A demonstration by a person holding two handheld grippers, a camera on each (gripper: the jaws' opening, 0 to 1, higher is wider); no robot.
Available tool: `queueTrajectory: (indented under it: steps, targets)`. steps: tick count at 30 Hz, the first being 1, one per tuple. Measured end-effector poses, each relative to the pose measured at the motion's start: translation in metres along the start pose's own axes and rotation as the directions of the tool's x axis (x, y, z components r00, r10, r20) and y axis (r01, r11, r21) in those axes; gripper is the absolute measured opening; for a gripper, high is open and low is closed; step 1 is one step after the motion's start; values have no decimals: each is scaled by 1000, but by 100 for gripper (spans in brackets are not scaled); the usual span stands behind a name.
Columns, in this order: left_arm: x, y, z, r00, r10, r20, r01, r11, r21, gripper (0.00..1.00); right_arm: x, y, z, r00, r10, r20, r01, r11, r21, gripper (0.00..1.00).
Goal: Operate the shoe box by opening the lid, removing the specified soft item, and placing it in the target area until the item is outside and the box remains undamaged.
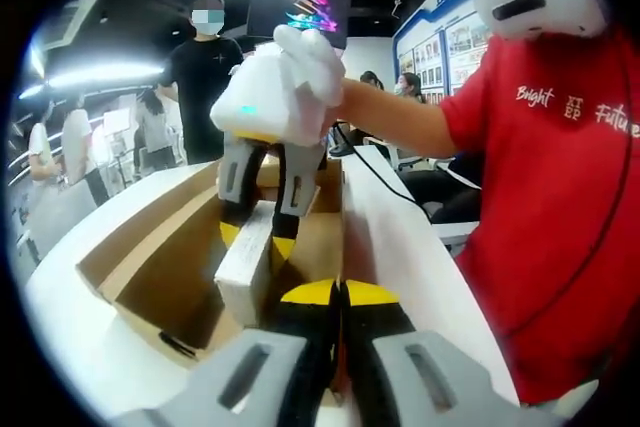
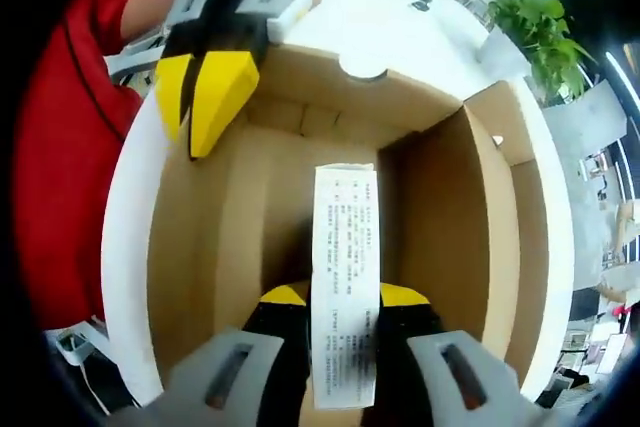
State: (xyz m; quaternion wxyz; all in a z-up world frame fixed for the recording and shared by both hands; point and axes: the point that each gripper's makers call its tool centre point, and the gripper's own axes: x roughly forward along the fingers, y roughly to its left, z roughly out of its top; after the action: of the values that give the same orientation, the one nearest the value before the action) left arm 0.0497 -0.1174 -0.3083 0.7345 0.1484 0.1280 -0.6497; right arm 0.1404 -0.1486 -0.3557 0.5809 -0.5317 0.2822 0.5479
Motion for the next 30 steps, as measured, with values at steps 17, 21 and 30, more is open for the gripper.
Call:
queueTrajectory:
  steps: [17, 21, 30]
  targets:
    - [0, 1, 0, 1000, 3, 1, -3, 1000, -1, 1, -2, -2, -2, 996, -87, 33, 88, 996, -19, 21]
    - [0, 1, 0, 1000, 4, 6, -4, 1000, 1, 1, -4, -2, -2, 994, -102, 38, 103, 994, -22, 21]
    - [0, 0, 1, 1000, 5, 4, -5, 1000, -5, 1, -11, -5, -2, 991, -129, 46, 130, 991, -13, 21]
